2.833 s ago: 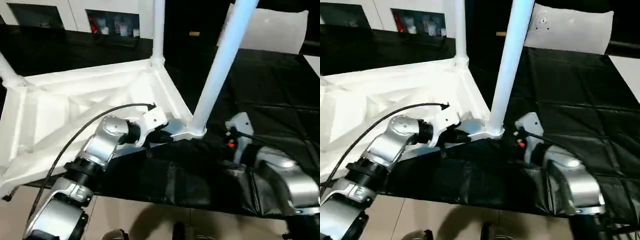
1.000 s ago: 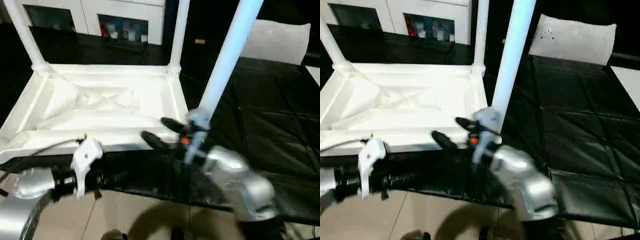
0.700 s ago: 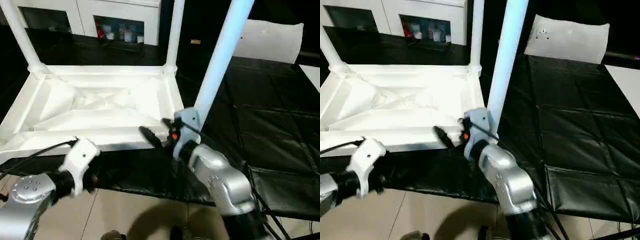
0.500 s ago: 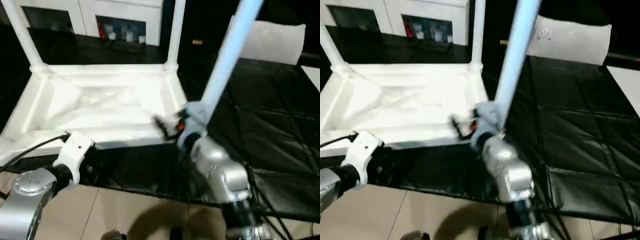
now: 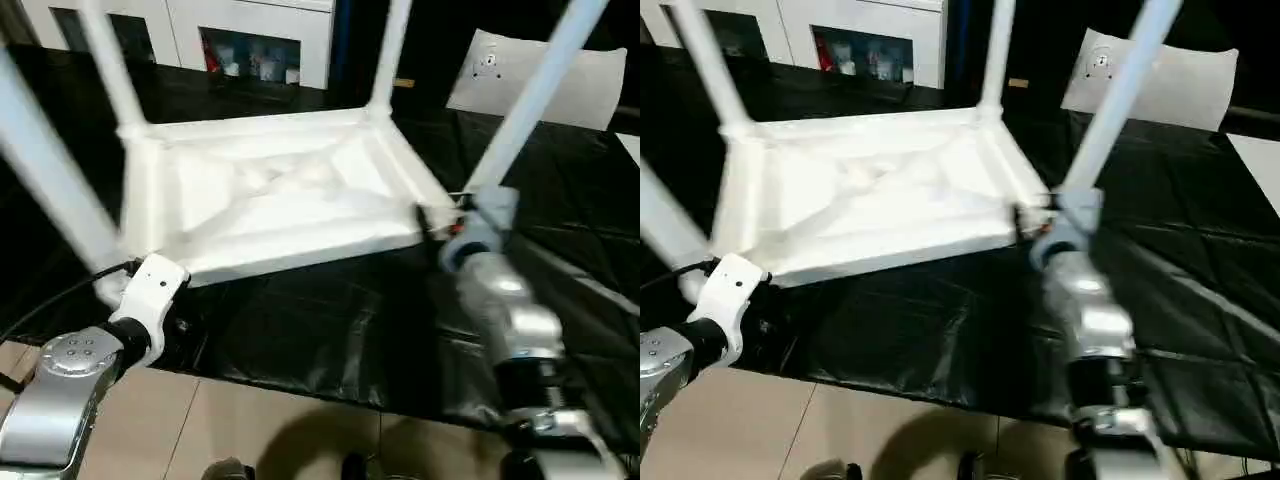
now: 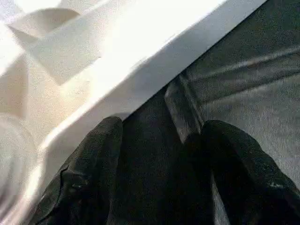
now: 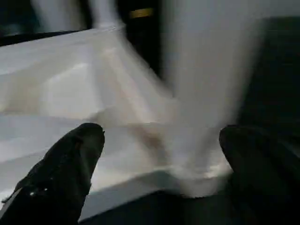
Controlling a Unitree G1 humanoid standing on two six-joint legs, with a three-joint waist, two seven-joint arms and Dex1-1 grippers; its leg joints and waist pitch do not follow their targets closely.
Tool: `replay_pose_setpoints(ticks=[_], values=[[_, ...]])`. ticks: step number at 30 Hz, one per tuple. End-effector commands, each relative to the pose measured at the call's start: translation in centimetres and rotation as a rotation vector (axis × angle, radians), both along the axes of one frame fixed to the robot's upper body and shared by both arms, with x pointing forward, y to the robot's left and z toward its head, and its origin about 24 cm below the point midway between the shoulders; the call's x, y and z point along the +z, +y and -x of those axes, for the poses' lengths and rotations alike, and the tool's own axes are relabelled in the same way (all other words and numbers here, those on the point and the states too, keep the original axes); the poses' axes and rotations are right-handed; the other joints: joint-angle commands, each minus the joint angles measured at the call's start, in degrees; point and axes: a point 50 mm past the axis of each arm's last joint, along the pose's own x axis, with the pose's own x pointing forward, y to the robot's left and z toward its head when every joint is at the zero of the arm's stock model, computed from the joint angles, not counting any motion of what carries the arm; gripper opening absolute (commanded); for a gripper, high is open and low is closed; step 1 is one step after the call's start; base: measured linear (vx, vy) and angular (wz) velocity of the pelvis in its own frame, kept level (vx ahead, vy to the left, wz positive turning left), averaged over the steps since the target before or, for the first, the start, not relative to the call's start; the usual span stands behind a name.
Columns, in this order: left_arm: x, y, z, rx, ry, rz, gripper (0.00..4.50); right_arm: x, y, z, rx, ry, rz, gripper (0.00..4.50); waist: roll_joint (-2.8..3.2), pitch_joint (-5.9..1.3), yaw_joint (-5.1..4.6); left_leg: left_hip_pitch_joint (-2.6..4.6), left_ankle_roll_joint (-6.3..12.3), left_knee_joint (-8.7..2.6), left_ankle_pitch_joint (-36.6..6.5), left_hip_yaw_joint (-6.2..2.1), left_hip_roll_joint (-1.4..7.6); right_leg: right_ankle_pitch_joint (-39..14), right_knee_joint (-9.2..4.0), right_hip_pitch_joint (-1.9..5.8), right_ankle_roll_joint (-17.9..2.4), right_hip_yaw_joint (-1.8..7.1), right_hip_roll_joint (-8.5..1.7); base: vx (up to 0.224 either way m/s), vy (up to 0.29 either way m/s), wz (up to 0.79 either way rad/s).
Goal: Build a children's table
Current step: Rotate table base
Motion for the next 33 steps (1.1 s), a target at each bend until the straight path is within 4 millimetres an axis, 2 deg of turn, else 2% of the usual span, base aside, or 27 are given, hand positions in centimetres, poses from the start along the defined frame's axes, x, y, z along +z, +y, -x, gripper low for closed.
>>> replay_pose_setpoints(ticks=[1, 2, 6, 8, 9, 10, 11, 12, 13, 14, 16, 17, 18, 19, 21, 22, 23, 24, 25, 26, 28, 29, 30, 32, 33], values=[[0.1, -1.0, -0.1, -0.032, -0.050, 0.016, 3.15, 0.6, -1.1, -0.3, -0.010, -0.029, 0.013, 4.50, 0.98, -3.43, -0.30, 0.08, 0.60, -4.09, -13.37, -0.11, 1.16, -16.42, -3.43, 2.80, -7.45, 2.50, -2.49, 0.000, 0.000, 0.00], [0.2, -1.3, -0.2, -0.039, -0.077, 0.030, 3.15, 0.7, -1.3, -0.3, 0.005, -0.036, 0.018, 4.50, 0.98, -3.45, -0.28, 0.14, 0.80, -4.06, -13.57, -0.07, 1.19, -16.77, -3.49, 2.72, -7.46, 2.49, -2.51, 0.000, 0.000, 0.00], [0.4, -2.9, 0.2, -0.076, -0.148, 0.105, 3.15, 0.8, -0.1, 0.2, 0.129, -0.054, -0.006, 4.50, 0.73, -3.34, -0.49, -0.32, 1.70, -4.12, -14.16, -0.24, 1.37, -19.98, -3.87, 2.86, -6.89, 2.41, -2.69, 0.000, 0.000, 0.00], [0.2, -3.2, 0.8, -0.064, -0.163, 0.133, 3.15, 0.8, 1.0, 0.9, 0.238, -0.062, -0.054, 4.50, 1.09, -3.28, -0.69, -0.54, 2.02, -4.21, -14.11, -0.37, 1.52, -19.90, -3.90, 3.00, -6.85, 2.43, -2.59, 0.000, 0.000, 0.00], [0.0, -3.2, 1.1, -0.044, -0.174, 0.138, 3.15, 0.8, 1.6, 1.4, 0.297, -0.062, -0.076, 4.50, 0.97, -3.31, -0.79, -0.47, 2.17, -4.17, -13.77, -0.32, 1.71, -19.42, -3.94, 2.77, -6.84, 2.51, -2.54, 0.000, 0.000, 0.00], [-0.1, -3.2, 1.5, -0.022, -0.184, 0.150, 3.15, 0.8, 2.1, 1.9, 0.342, -0.064, -0.068, 4.50, 1.16, -3.39, -0.75, -0.68, 2.45, -4.11, -12.51, -0.27, 1.82, -17.05, -3.91, 3.04, -7.31, 2.55, -2.41, 0.000, 0.000, 0.00], [-0.2, -3.2, 1.7, -0.003, -0.192, 0.160, 3.15, 0.8, 2.4, 2.2, 0.376, -0.071, -0.058, 4.50, 1.09, -3.35, -0.77, -0.65, 2.50, -4.16, -12.23, -0.24, 1.89, -16.54, -3.81, 2.89, -7.49, 2.56, -2.31, 0.000, 0.000, 0.00], [-0.3, -3.0, 2.4, 0.049, -0.209, 0.170, 3.15, 0.7, 3.0, 2.9, 0.452, -0.077, -0.038, 4.50, 1.35, -3.20, -0.66, -0.62, 2.66, -4.20, -13.09, -0.22, 2.06, -16.82, -4.08, 2.94, -7.69, 2.46, -2.29, 0.000, 0.000, 0.00], [-0.4, -2.8, 3.2, 0.122, -0.251, 0.185, 3.15, 0.5, 4.0, 4.2, 0.561, -0.072, -0.086, 4.50, 1.28, -2.98, -0.68, -0.66, 2.83, -4.28, -13.96, -0.18, 2.10, -18.15, -4.32, 2.86, -7.66, 2.46, -2.33, 0.000, 0.000, 0.00], [-0.3, -2.7, 3.4, 0.139, -0.264, 0.190, 3.15, 0.5, 4.3, 4.5, 0.586, -0.067, -0.117, 4.50, 1.24, -2.92, -0.75, -0.71, 2.98, -4.27, -14.30, -0.14, 2.07, -18.84, -4.46, 2.91, -7.39, 2.48, -2.23, 0.000, 0.000, 0.00], [-0.4, -2.0, 4.2, 0.247, -0.316, 0.176, 3.15, 0.4, 5.0, 5.5, 0.672, -0.051, -0.104, 4.50, 1.14, -2.57, -0.71, -0.42, 2.92, -4.42, -17.42, -0.26, 2.02, -25.05, -5.25, 2.36, -5.51, 2.25, -2.06, 0.000, 0.000, 0.00], [-0.6, -1.6, 4.7, 0.289, -0.335, 0.174, 3.15, 0.3, 5.4, 6.1, 0.725, -0.048, -0.101, 4.50, 1.45, -2.36, -0.68, -0.32, 2.74, -4.45, -18.33, -0.32, 2.04, -26.56, -5.48, 2.20, -5.03, 2.22, -2.11, 0.000, 0.000, 0.00], [-0.7, -1.4, 5.1, 0.314, -0.346, 0.170, 3.15, 0.3, 5.8, 6.5, 0.765, -0.046, -0.106, 4.50, 1.12, -2.08, -0.72, -0.34, 2.57, -4.39, -19.55, -0.38, 1.94, -30.06, -6.05, 2.13, -3.44, 2.10, -2.16, 0.000, 0.000, 0.00], [-0.9, -1.4, 5.5, 0.324, -0.348, 0.177, 3.15, 0.3, 6.1, 6.9, 0.786, -0.039, -0.117, 4.50, 1.11, -1.77, -0.89, -0.39, 2.38, -4.48, -20.76, -0.54, 1.78, -33.70, -6.44, 1.90, -1.96, 1.99, -2.21, 0.000, 0.000, 0.00], [-1.1, -1.3, 6.3, 0.356, -0.372, 0.184, 3.15, 0.4, 6.5, 7.5, 0.840, -0.034, -0.138, 4.50, 1.14, -1.84, -0.92, 0.10, 2.09, -4.23, -21.67, -0.63, 1.58, -36.61, -7.00, 1.37, -0.32, 1.99, -2.18, 0.000, 0.000, 0.00], [-1.3, -0.9, 6.9, 0.416, -0.392, 0.188, 3.15, 0.4, 7.0, 8.0, 0.883, -0.028, -0.147, 4.50, 1.57, -1.72, -0.95, -0.08, 2.08, -4.47, -22.03, -0.84, 1.70, -36.17, -7.03, 1.50, -0.19, 1.88, -2.10, 0.000, 0.000, 0.00], [-1.3, -0.9, 6.9, 0.416, -0.392, 0.188, 3.15, 0.4, 7.0, 8.0, 0.883, -0.028, -0.147, 4.50, 1.41, -1.65, -1.04, -0.20, 1.92, -4.60, -22.33, -0.90, 1.84, -36.07, -7.18, 1.59, 0.01, 1.75, -2.08, 0.000, 0.000, 0.00], [-1.4, -0.3, 7.6, 0.504, -0.425, 0.184, 3.15, 0.3, 7.5, 8.8, 0.947, -0.007, -0.156, 4.50, 1.43, -1.78, -1.03, -0.05, 1.89, -4.57, -22.85, -1.00, 1.76, -35.81, -7.12, 1.52, 0.21, 1.67, -2.02, 0.000, 0.000, 0.00], [-1.4, -0.2, 7.7, 0.518, -0.430, 0.183, 3.35, 0.3, 7.6, 8.9, 0.957, -0.001, -0.157, 4.50, 1.33, -1.71, -1.25, -0.25, 2.00, -4.66, -22.86, -0.99, 1.88, -34.87, -7.19, 1.80, 0.28, 1.60, -1.94, 0.000, 0.000, 0.00], [-1.3, 0.2, 7.8, 0.560, -0.461, 0.175, 3.44, 0.3, 7.8, 9.3, 0.986, 0.018, -0.153, 4.50, 1.48, -1.69, -1.14, -0.07, 1.97, -4.74, -22.94, -1.05, 1.94, -34.75, -7.30, 1.67, 0.20, 1.60, -1.98, 0.000, 0.000, 0.00], [-0.5, 1.2, 7.2, 0.613, -0.544, 0.159, 3.54, 0.2, 8.0, 9.7, 1.030, 0.048, -0.138, 4.50, 1.31, -1.74, -1.19, -0.11, 2.23, -4.68, -22.85, -1.08, 1.85, -33.43, -7.22, 1.61, 0.09, 1.66, -1.85, 0.000, 0.000, 0.00], [-0.1, 1.6, 6.5, 0.604, -0.575, 0.160, 3.65, 0.1, 8.2, 9.9, 1.051, 0.051, -0.126, 4.50, 1.22, -1.85, -1.15, -0.01, 2.29, -4.64, -22.86, -1.07, 1.84, -33.54, -7.21, 1.62, 0.22, 1.65, -1.88, 0.000, 0.000, 0.00], [0.1, 1.8, 6.2, 0.595, -0.588, 0.163, 3.76, 0.1, 8.2, 10.0, 1.062, 0.052, -0.119, 4.50, 1.35, -1.94, -0.91, 0.31, 2.37, -4.45, -22.53, -0.95, 1.69, -33.62, -7.24, 1.32, 0.60, 1.75, -1.88, 0.000, 0.000, 0.00], [0.5, 2.2, 5.1, 0.564, -0.602, 0.163, 3.94, 0.0, 8.3, 10.0, 1.057, 0.061, -0.107, 4.50, 1.41, -1.86, -0.93, -0.26, 2.17, -4.76, -21.85, -1.21, 1.80, -33.01, -6.93, 1.76, 0.29, 1.72, -2.15, 0.000, 0.000, 0.00], [0.6, 2.4, 4.7, 0.550, -0.608, 0.160, 4.05, -0.1, 8.3, 10.0, 1.054, 0.063, -0.101, 4.50, 1.35, -2.08, -0.80, -0.11, 2.08, -4.65, -21.24, -1.17, 1.73, -32.31, -6.83, 1.65, 0.27, 1.84, -2.16, 0.000, 0.000, 0.00]])
